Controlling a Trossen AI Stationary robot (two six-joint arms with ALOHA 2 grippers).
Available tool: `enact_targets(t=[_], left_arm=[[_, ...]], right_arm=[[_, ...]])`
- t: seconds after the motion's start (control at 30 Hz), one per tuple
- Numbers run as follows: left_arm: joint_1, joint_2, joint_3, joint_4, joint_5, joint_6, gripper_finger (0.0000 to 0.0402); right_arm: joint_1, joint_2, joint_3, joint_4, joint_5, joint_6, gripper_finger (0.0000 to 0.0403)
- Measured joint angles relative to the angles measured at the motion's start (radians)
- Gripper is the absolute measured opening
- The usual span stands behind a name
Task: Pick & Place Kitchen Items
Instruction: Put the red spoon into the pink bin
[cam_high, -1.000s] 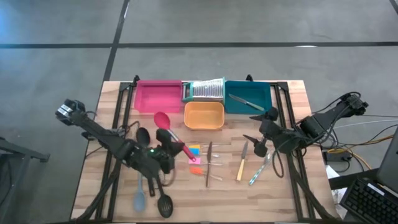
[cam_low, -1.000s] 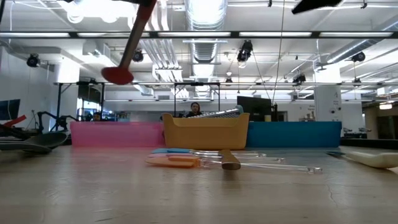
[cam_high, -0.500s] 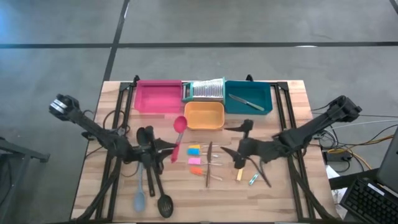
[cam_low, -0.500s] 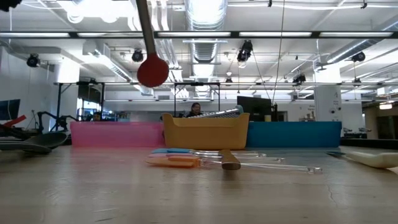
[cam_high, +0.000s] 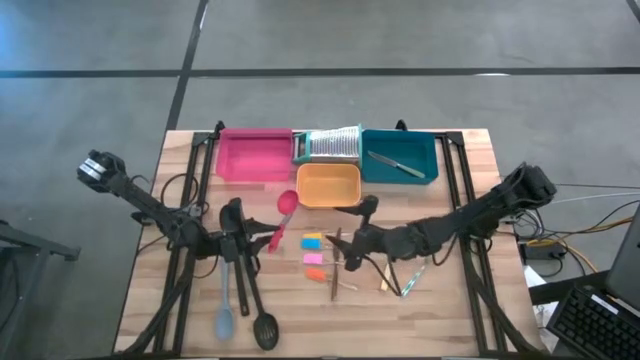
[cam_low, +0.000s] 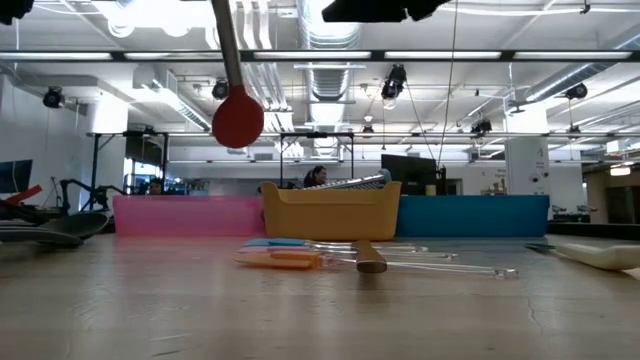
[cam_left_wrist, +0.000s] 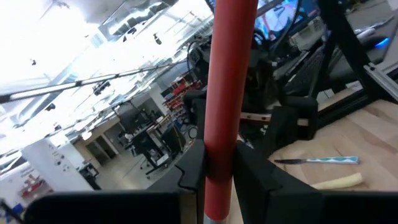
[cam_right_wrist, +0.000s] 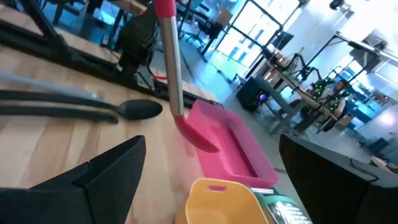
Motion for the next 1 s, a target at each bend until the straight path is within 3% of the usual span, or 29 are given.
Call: enact_targets(t=[0.43, 0.63, 1.0], left_arm=[[0.057, 0.016, 0.000, 0.082, -0.014, -0.121, 0.0058], [0.082, 0.042, 0.000, 0.101, -0.006, -0.128, 0.0058], [0.094, 0.064, 0.008, 0.106, 0.012, -0.128, 0.0058]], right_arm=[[-0.060, 0.024, 0.054, 0.018, -0.004, 0.181, 0.0364], [-0.091, 0.026, 0.059, 0.038, -0.006, 0.327, 0.0364], [-0.151, 0.026, 0.051, 0.012, 0.007, 0.441, 0.0364]])
